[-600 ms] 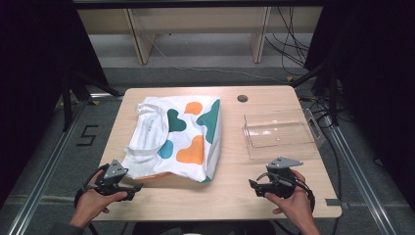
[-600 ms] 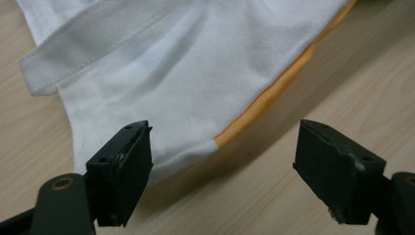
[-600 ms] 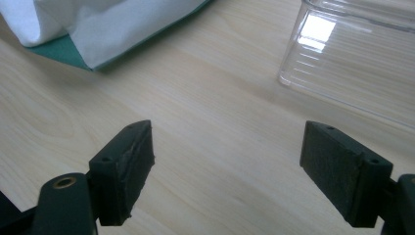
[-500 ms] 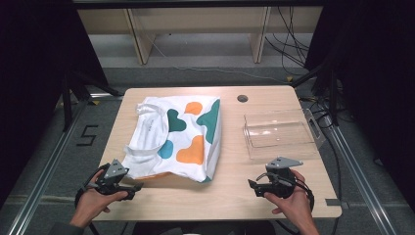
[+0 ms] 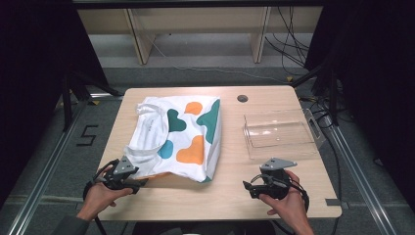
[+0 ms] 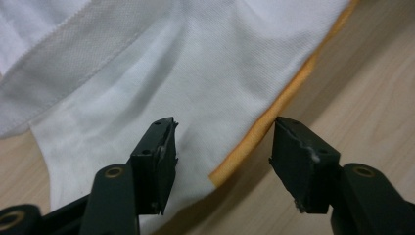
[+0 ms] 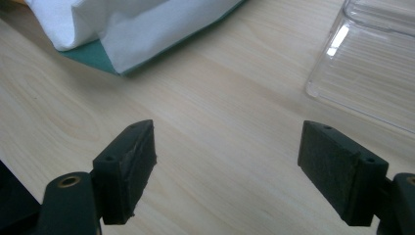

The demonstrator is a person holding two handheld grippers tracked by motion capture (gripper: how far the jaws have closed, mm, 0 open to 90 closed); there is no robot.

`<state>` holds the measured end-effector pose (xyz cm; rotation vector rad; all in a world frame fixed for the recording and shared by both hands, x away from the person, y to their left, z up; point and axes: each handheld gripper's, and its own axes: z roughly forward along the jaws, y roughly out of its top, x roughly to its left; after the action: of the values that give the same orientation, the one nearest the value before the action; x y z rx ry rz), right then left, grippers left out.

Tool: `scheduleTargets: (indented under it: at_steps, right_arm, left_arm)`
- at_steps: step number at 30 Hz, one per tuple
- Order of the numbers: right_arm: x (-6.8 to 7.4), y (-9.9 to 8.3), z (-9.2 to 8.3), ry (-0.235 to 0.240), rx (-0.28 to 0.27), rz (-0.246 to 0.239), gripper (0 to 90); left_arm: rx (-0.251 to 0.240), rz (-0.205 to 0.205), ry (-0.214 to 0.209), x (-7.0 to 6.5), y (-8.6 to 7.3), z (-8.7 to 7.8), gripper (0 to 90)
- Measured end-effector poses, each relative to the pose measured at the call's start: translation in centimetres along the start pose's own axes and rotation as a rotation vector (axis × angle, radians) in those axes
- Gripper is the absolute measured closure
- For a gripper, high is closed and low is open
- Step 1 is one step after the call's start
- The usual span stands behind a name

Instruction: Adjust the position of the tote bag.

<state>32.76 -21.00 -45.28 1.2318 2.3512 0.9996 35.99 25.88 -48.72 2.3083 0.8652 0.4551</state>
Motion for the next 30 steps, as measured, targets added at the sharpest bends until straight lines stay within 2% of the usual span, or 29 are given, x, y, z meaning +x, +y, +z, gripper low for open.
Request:
scheduleTargets:
  at_steps: [1, 2, 4, 5, 6, 7, 8, 12, 13, 14, 15, 16, 17, 18, 21, 22, 23, 24, 25, 26, 27, 28, 29, 30]
  right_arm:
    - [0.0, 0.0, 0.0, 0.0, 0.0, 0.0, 22.6]
    - [0.2, 0.1, 0.0, 0.013, 0.011, 0.01, 22.9]
    - [0.4, 0.2, -0.1, 0.025, 0.017, 0.025, 23.1]
    - [0.5, 0.2, 0.2, 0.018, 0.006, -0.003, 23.4]
    - [0.7, 0.3, 0.1, 0.026, 0.024, 0.014, 23.7]
    - [0.7, 0.3, 0.2, 0.023, 0.018, -0.006, 24.0]
    - [0.8, 0.4, 0.2, 0.027, 0.015, -0.014, 24.1]
    - [1.2, 0.7, 0.3, 0.035, 0.007, -0.001, 24.0]
    - [1.4, 0.9, 0.5, 0.047, 0.005, -0.026, 24.1]
    - [1.7, 1.0, 0.6, 0.05, 0.003, -0.028, 24.3]
    - [1.8, 1.2, 0.8, 0.052, -0.003, -0.054, 24.8]
    - [2.1, 1.4, 0.8, 0.064, 0.007, -0.051, 24.8]
    - [2.3, 1.5, 1.2, 0.073, -0.02, -0.058, 24.9]
    - [2.6, 1.8, 1.2, 0.091, -0.005, -0.06, 25.2]
    - [3.8, 2.7, 2.2, 0.137, -0.028, -0.049, 26.7]
    - [3.8, 2.7, 2.2, 0.137, -0.028, -0.049, 26.7]
    - [4.2, 3.1, 2.6, 0.141, -0.018, -0.053, 26.7]
    - [5.0, 3.9, 3.6, 0.157, -0.041, -0.073, 28.6]
    - [5.4, 4.4, 3.9, 0.161, -0.012, -0.078, 29.0]
    - [5.4, 4.4, 3.9, 0.161, -0.012, -0.078, 29.0]
    - [5.7, 5.3, 5.1, 0.152, -0.003, -0.082, 30.2]
    - [5.7, 5.3, 5.1, 0.152, -0.003, -0.082, 30.2]
    - [5.6, 5.7, 6.0, 0.118, 0.027, -0.064, 39.4]
    - [5.6, 5.7, 6.0, 0.118, 0.027, -0.064, 39.4]
  left_arm:
    - [0.0, 0.0, 0.0, 0.0, 0.0, 0.0, 50.8]
    - [0.011, 0.022, -0.021, 0.3, 0.3, 0.5, 56.6]
    - [0.019, 0.028, -0.033, 0.3, 0.4, 0.7, 70.9]
    - [0.051, 0.046, -0.058, 0.4, 0.7, 1.1, 76.1]
    - [0.069, 0.067, -0.045, 0.2, 0.9, 1.3, 79.6]
    - [0.097, 0.108, -0.054, 0.0, 1.2, 1.3, 82.7]
    - [0.118, 0.121, -0.055, -0.2, 1.4, 1.2, 84.3]
    - [0.125, 0.117, -0.08, -0.7, 1.5, 1.1, 86.1]
    - [0.138, 0.135, -0.08, -1.1, 1.6, 1.0, 86.4]
    - [0.136, 0.134, -0.093, -1.3, 1.6, 0.9, 86.4]
    - [0.136, 0.134, -0.093, -1.3, 1.6, 0.9, 86.4]
    - [0.139, 0.134, -0.088, -1.6, 1.6, 0.7, 86.4]
    - [0.135, 0.141, -0.101, -2.2, 1.7, 0.5, 86.4]
    - [0.133, 0.138, -0.115, -2.5, 1.7, 0.5, 86.4]
    - [0.135, 0.142, -0.122, -2.9, 1.7, 0.5, 86.4]
    - [0.136, 0.141, -0.124, -3.1, 1.8, 0.6, 86.4]
    - [0.148, 0.154, -0.125, -3.2, 1.9, 0.6, 86.4]
    - [0.147, 0.157, -0.126, -3.3, 1.9, 0.6, 86.4]
    - [0.138, 0.154, -0.131, -3.6, 2.0, 0.5, 86.4]
    - [0.138, 0.154, -0.131, -3.6, 2.0, 0.5, 86.4]
    - [0.137, 0.154, -0.139, -3.7, 2.0, 0.5, 86.3]
    - [0.137, 0.152, -0.139, -3.9, 2.0, 0.6, 86.3]
    - [0.128, 0.161, -0.14, -4.0, 2.0, 0.6, 86.3]
    - [0.124, 0.152, -0.141, -4.2, 2.0, 0.6, 86.3]
